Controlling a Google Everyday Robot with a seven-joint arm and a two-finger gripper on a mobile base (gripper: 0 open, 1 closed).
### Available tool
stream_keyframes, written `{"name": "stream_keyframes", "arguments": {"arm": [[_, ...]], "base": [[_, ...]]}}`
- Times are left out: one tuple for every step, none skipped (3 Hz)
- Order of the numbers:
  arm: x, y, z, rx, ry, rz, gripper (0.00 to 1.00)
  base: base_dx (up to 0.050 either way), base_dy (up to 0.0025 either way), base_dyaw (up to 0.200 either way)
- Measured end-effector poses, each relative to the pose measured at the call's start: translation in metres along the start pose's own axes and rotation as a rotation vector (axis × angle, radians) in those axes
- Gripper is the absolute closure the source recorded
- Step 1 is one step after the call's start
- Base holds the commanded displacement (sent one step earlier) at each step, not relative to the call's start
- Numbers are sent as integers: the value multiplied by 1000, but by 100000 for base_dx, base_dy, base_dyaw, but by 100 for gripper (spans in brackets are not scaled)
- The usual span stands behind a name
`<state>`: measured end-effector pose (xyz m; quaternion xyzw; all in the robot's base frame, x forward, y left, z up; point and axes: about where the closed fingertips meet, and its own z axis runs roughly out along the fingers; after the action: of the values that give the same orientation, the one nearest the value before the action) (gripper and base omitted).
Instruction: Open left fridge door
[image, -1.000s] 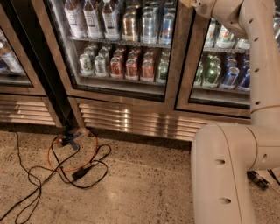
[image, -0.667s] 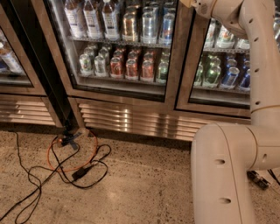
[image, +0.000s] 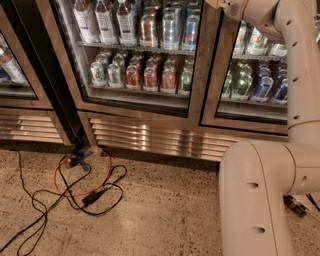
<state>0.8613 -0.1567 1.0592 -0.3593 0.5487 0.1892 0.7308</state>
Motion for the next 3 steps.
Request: {"name": "stream_keyframes", "arguments": {"arm": [[-3,3,-3,-14,5,3,100],[-3,3,-3,-14,5,3,100],[-3,3,-3,-14,5,3,100]], "base": [[0,0,0],[-5000,1,-7],[-3348,-6,44]]}}
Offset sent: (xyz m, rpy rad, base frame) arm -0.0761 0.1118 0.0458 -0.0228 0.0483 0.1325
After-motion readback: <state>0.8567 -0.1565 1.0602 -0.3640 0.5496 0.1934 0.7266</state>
